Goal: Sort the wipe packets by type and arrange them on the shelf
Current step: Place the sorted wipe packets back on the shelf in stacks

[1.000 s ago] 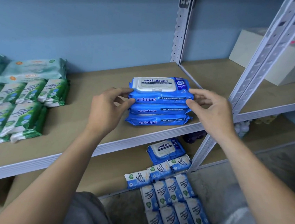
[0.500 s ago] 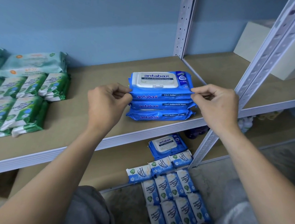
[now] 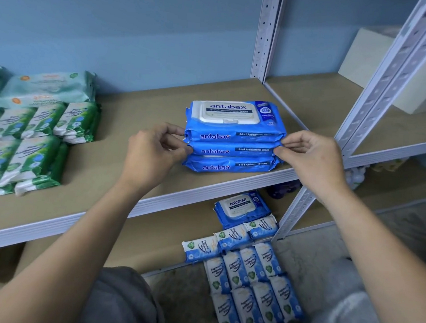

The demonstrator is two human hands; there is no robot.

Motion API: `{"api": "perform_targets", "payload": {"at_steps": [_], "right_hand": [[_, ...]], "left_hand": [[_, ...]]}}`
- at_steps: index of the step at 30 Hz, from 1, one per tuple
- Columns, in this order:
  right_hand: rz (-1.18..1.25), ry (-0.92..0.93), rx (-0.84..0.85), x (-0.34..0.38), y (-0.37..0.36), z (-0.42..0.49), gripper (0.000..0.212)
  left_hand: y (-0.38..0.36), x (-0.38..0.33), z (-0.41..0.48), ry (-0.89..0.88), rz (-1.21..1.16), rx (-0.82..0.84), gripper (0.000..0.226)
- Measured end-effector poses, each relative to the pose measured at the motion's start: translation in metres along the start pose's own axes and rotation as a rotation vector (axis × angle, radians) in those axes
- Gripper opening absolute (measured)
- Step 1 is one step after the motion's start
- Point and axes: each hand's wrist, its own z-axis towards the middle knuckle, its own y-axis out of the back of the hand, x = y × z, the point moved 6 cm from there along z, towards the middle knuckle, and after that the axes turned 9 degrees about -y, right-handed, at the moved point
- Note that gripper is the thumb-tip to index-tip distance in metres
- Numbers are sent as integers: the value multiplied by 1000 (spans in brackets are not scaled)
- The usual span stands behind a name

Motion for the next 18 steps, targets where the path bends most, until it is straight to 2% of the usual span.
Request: {"api": "perform_targets", "payload": {"at_steps": [6,12,18], "right_hand": [[44,-15,-5,-1,-4,1,19],[21,-2,-1,0,0,-1,12],[-47,11,7,-5,4,-10,20]], "left_hand": [[-2,0,0,39,-14,-55,30],[7,-5,-11,-49,96,-62,30],[10,3,-17,-39,87,15,28]]}}
